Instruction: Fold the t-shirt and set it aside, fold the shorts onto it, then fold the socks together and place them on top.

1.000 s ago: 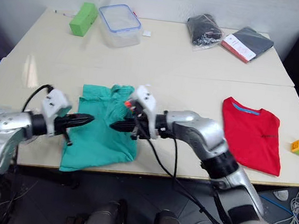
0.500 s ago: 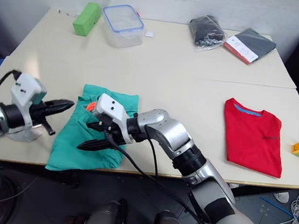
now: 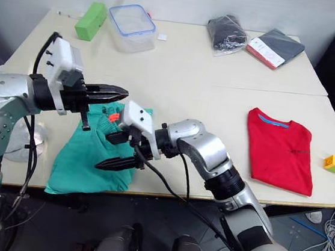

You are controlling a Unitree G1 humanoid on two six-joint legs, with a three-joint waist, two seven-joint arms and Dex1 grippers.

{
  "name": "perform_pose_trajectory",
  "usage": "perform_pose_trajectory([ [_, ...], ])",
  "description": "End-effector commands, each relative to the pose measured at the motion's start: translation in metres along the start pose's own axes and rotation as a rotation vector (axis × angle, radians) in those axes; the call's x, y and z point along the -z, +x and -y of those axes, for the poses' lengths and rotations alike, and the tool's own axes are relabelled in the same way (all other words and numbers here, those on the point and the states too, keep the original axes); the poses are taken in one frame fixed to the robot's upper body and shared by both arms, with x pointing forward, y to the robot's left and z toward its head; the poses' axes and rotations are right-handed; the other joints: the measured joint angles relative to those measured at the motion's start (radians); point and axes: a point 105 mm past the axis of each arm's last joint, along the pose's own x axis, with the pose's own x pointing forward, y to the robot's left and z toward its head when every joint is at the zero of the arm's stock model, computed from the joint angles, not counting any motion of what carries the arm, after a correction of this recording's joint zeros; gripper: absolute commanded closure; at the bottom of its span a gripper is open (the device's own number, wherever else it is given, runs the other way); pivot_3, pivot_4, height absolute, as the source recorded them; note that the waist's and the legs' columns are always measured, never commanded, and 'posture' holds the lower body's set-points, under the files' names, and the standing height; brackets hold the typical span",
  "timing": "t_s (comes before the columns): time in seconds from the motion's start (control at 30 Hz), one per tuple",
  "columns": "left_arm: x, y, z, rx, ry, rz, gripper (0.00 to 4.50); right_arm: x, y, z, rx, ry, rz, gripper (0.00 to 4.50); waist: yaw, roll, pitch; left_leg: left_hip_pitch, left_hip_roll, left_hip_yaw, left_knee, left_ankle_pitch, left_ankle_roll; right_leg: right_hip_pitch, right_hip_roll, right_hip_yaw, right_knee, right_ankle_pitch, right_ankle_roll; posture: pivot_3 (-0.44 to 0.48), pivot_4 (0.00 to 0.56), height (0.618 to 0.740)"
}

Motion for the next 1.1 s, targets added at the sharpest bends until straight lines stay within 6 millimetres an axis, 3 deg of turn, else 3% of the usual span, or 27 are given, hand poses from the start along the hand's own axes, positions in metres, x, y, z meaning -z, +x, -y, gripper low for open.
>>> perform_pose_trajectory([
  [0.03,0.001,-0.02,-0.017,-0.091,0.033,-0.028,4.5,0.004,0.024,0.007,0.023,-0.09,-0.055,1.08,0.0,0.0,0.0,0.0,0.0,0.0,0.0,0.0,0.0,-0.001,0.0,0.0,0.0,0.0,0.0,0.0,0.15,0.74],
  [0.2,0.004,-0.036,-0.016,-0.113,0.024,-0.055,4.5,0.011,0.042,0.002,-0.015,-0.174,-0.073,1.08,0.004,0.0,0.0,-0.001,-0.001,0.0,0.0,0.0,0.0,-0.002,-0.001,0.001,0.001,0.0,0.0,0.0,0.15,0.74],
  [0.27,0.008,-0.039,-0.004,-0.076,0.005,-0.072,4.5,0.003,0.042,-0.001,-0.019,-0.246,-0.029,1.08,0.005,-0.001,0.0,-0.002,-0.001,0.0,0.0,0.0,0.0,-0.002,-0.001,0.001,0.001,0.0,0.0,0.0,0.15,0.74],
  [0.4,0.018,-0.036,0.024,0.029,-0.036,-0.106,4.5,-0.02,0.006,-0.002,-0.004,-0.281,0.061,1.08,0.009,-0.001,0.0,-0.002,-0.001,-0.001,0.0,0.0,0.001,-0.002,-0.001,0.002,0.0,0.0,0.0,0.0,0.15,0.74],
  [0.53,0.027,-0.034,0.04,0.086,-0.063,-0.135,4.5,-0.024,-0.03,0.0,0.006,-0.252,0.064,1.08,0.012,-0.001,0.0,-0.001,-0.002,-0.002,0.0,-0.001,0.001,0.001,-0.001,0.002,-0.001,0.0,0.0,0.0,0.15,0.74],
  [0.67,0.057,-0.035,0.058,0.141,-0.035,-0.273,4.5,-0.002,-0.059,0.018,0.091,-0.227,-0.045,1.91,0.004,-0.001,0.001,0.0,-0.002,-0.001,-0.002,-0.001,0.001,0.001,-0.001,0.003,-0.002,0.0,0.0,0.0,0.15,0.74],
  [0.73,0.073,-0.038,0.056,0.113,-0.013,-0.34,4.5,0.005,-0.06,0.031,0.152,-0.225,-0.072,2.69,0.0,-0.001,0.001,0.002,-0.001,0.001,-0.005,-0.001,0.0,0.001,-0.001,0.004,-0.003,0.0,-0.001,0.0,0.15,0.74],
  [0.83,0.103,-0.043,0.04,-0.005,0.0,-0.43,4.5,0.002,-0.04,0.035,0.164,-0.236,-0.046,3.78,-0.002,-0.001,0.001,0.002,-0.001,0.001,-0.007,0.001,-0.002,-0.002,0.0,0.004,-0.002,-0.002,-0.003,0.0,0.15,0.74],
  [0.9,0.111,-0.044,0.032,-0.069,-0.01,-0.424,4.5,0.003,-0.025,0.03,0.14,-0.246,-0.029,4.47,-0.003,0.0,0.001,0.002,0.0,0.001,-0.009,0.002,-0.003,-0.003,0.0,0.004,-0.001,-0.002,-0.003,0.0,0.15,0.74],
  [1.0,0.118,-0.043,0.027,-0.109,-0.041,-0.413,4.5,0.017,-0.003,0.018,0.082,-0.254,-0.048,4.47,0.003,-0.001,0.001,-0.001,0.0,0.001,-0.01,0.002,-0.003,-0.007,0.0,0.004,0.003,-0.002,-0.003,0.0,0.15,0.74],
  [1.1,0.13,-0.047,0.023,-0.137,-0.068,-0.439,4.5,0.048,0.019,0.013,0.046,-0.297,-0.165,4.47,0.005,-0.002,0.0,-0.002,-0.001,0.002,-0.009,0.002,-0.003,-0.008,-0.001,0.005,0.003,-0.002,-0.003,0.0,0.15,0.74],
])
